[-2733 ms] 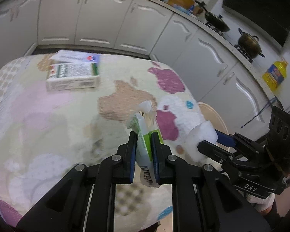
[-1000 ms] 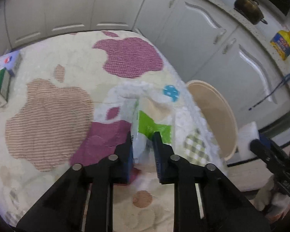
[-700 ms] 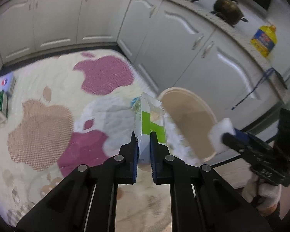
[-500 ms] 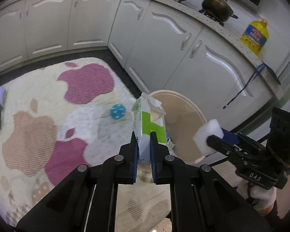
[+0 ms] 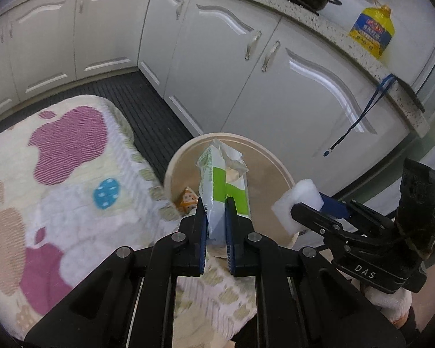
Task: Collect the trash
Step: 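Carry the wipe pack and sponge over the beige bin and release both, then move both tools back over the table toward the two medicine boxes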
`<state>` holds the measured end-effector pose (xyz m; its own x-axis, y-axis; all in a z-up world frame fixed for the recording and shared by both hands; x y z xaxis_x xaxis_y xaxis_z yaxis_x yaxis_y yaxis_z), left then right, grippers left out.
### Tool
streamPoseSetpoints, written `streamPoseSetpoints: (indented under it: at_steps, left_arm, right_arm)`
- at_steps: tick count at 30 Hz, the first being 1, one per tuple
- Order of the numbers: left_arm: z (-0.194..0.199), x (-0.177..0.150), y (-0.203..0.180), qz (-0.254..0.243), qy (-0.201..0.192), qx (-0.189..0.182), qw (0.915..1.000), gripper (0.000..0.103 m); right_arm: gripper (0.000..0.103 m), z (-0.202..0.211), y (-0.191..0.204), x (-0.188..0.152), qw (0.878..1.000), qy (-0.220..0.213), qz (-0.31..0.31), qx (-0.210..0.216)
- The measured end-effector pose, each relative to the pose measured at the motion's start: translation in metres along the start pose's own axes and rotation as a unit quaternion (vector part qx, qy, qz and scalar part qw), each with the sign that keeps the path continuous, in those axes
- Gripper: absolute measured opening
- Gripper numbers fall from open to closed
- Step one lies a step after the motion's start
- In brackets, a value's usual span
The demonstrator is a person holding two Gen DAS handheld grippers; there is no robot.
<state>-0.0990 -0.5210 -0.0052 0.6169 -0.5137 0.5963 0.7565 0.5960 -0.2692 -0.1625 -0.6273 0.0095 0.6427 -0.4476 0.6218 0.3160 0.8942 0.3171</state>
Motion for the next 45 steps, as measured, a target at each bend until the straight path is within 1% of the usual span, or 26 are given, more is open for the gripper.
streamPoseSetpoints:
  at_steps: [6, 10, 12, 13, 14, 15, 20, 24, 28, 37, 41, 43, 45]
  left_arm:
    - [-0.031, 0.004, -0.003, 0.005, 0.019, 0.001, 0.9998, 0.008]
    - [-0.047, 0.005, 0.001, 0.016, 0.023, 0.006, 0.9996, 0.01]
    - [-0.05, 0.005, 0.001, 0.027, 0.023, -0.007, 0.9994, 0.017]
    - [-0.05, 0.004, 0.001, 0.034, 0.022, -0.016, 0.9991, 0.031]
    - [-0.05, 0.004, 0.001, 0.036, 0.02, -0.019, 0.999, 0.043]
    - [-0.048, 0.004, 0.002, 0.037, 0.018, -0.018, 0.999, 0.046]
    - [-0.037, -0.001, 0.008, 0.042, 0.015, -0.012, 0.9989, 0.047]
    - [-0.024, -0.005, 0.016, 0.035, 0.008, 0.012, 0.9993, 0.047]
    - [-0.012, -0.012, 0.027, 0.039, 0.005, 0.03, 0.9988, 0.047]
    - [0.019, -0.024, 0.052, 0.048, -0.017, 0.056, 0.9971, 0.047]
    - [0.034, -0.028, 0.064, 0.052, -0.027, 0.074, 0.9955, 0.047]
    - [0.043, -0.033, 0.074, 0.055, -0.032, 0.084, 0.9945, 0.047]
    - [0.05, -0.037, 0.082, 0.059, -0.036, 0.09, 0.9935, 0.047]
  right_arm:
    - [0.046, -0.018, -0.026, 0.0, 0.999, 0.013, -0.025, -0.02]
    - [0.058, -0.031, -0.034, 0.001, 0.999, 0.019, -0.035, -0.031]
    - [0.064, -0.034, -0.037, 0.002, 0.998, 0.016, -0.037, -0.042]
    - [0.065, -0.033, -0.038, 0.003, 0.998, 0.014, -0.037, -0.044]
    - [0.065, -0.032, -0.038, 0.003, 0.998, 0.012, -0.038, -0.044]
    - [0.065, -0.032, -0.037, 0.002, 0.998, 0.012, -0.039, -0.043]
    - [0.065, -0.032, -0.04, -0.005, 0.998, 0.02, -0.053, -0.038]
    - [0.065, -0.033, -0.032, -0.012, 0.998, 0.024, -0.045, -0.036]
    - [0.065, -0.032, -0.02, -0.016, 0.999, 0.026, -0.032, -0.035]
    - [0.065, -0.028, 0.01, -0.015, 0.999, 0.022, -0.01, -0.025]
    - [0.066, -0.026, 0.031, -0.014, 1.0, 0.02, 0.005, -0.016]
    - [0.069, -0.025, 0.045, -0.013, 1.0, 0.019, 0.014, -0.008]
    - [0.069, -0.025, 0.059, -0.013, 1.0, 0.018, 0.024, 0.0]
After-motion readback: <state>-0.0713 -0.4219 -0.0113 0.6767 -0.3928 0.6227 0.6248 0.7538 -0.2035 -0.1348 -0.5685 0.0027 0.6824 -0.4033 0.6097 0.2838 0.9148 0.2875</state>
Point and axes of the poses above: each gripper's, at about its wrist camera, not at the fingertips, and z roughly against the way its jaws point, y to its left, x to its top, the point moved 10 cm from there along -z, roughly the way its jaws point, and after that the axes turned 7 degrees about -z, right-handed, at the moved point
